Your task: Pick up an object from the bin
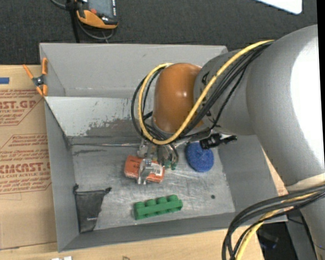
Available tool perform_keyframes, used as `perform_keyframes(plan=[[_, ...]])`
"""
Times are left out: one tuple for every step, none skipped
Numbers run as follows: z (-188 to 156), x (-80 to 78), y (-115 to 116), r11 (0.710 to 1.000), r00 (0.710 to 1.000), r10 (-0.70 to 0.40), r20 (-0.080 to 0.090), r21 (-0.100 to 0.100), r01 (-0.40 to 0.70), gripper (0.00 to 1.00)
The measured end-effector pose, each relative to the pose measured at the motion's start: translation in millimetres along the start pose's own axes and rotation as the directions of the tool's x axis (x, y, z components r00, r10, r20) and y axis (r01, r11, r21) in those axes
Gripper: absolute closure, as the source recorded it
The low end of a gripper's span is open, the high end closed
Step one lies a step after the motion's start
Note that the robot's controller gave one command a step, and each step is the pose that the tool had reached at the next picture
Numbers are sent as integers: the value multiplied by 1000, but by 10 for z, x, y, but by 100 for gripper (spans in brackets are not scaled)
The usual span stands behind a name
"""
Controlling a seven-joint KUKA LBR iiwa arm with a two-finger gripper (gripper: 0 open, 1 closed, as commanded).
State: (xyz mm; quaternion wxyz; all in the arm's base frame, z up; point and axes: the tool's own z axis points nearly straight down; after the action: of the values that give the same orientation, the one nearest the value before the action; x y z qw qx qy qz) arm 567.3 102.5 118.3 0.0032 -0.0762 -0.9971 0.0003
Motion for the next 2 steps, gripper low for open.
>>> perform_keyframes(plan=[[-155, -12, 5, 1000, 1000, 0, 5, -2, 0, 100], [-155, -12, 5, 1000, 1000, 0, 5, -2, 0, 100]])
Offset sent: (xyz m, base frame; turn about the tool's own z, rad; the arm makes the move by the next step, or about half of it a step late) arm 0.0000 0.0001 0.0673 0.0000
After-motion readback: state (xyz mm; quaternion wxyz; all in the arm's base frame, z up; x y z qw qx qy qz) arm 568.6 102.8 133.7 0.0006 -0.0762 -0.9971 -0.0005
